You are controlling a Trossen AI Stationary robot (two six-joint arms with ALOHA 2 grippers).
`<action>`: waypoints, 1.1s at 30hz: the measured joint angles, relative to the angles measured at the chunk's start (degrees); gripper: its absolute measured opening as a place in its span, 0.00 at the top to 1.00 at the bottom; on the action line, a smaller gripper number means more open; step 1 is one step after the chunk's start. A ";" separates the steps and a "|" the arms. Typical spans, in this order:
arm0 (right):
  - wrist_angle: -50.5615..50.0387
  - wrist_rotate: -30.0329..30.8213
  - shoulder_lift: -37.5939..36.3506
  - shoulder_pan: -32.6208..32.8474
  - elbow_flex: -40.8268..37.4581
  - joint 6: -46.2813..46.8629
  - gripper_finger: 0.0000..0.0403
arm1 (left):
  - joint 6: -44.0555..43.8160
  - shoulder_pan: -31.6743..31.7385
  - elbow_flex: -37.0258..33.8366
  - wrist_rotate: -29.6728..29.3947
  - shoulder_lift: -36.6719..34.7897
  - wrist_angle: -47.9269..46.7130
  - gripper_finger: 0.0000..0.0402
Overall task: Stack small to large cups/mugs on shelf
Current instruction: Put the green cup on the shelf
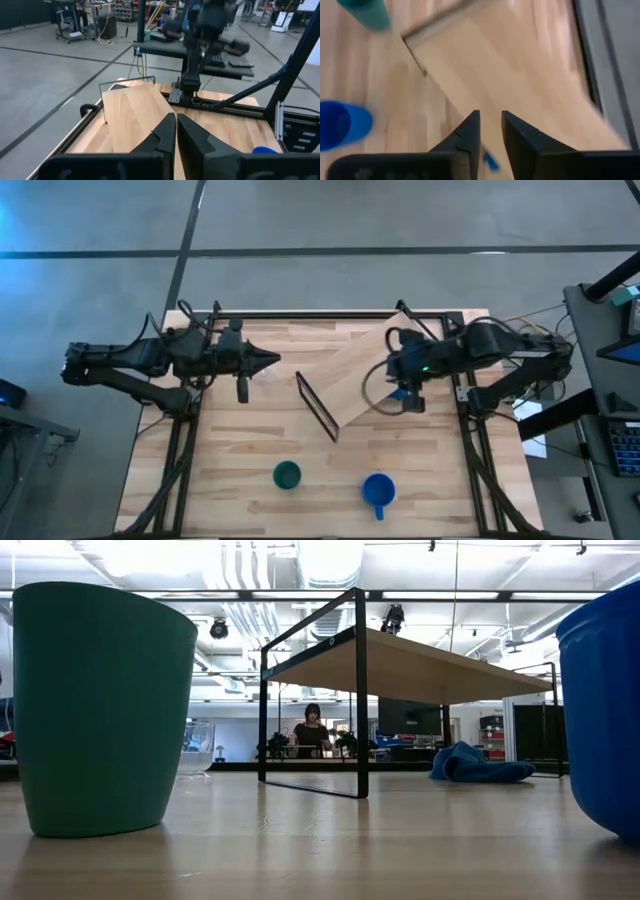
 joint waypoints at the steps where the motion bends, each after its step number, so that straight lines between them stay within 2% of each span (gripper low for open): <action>1: -2.51 0.01 1.16 0.00 0.73 1.44 0.80 | 0.00 0.00 0.00 0.00 -0.37 0.25 1.00; 6: -12.83 -1.39 5.93 0.00 2.08 8.32 0.74 | 0.00 0.00 -0.06 0.00 -1.10 -0.13 1.00; 11: -11.44 -10.34 8.57 0.02 1.89 17.21 0.75 | 0.01 0.10 -0.07 0.00 -1.66 -0.08 1.00; 14: -11.49 -14.15 9.84 0.14 1.90 19.54 0.77 | 0.00 0.13 -0.11 0.00 -1.70 -0.19 1.00; 24: -11.28 -14.58 12.48 1.78 1.86 22.83 0.81 | 0.00 0.13 -0.11 0.04 -1.20 -0.07 1.00; 30: -10.65 -14.67 14.04 4.47 1.86 31.58 0.80 | -0.54 0.13 -0.13 0.60 -1.03 -0.09 1.00; 33: -10.45 -14.85 14.36 6.76 1.70 35.45 0.81 | -5.25 0.11 -0.13 2.69 -1.17 -0.14 1.00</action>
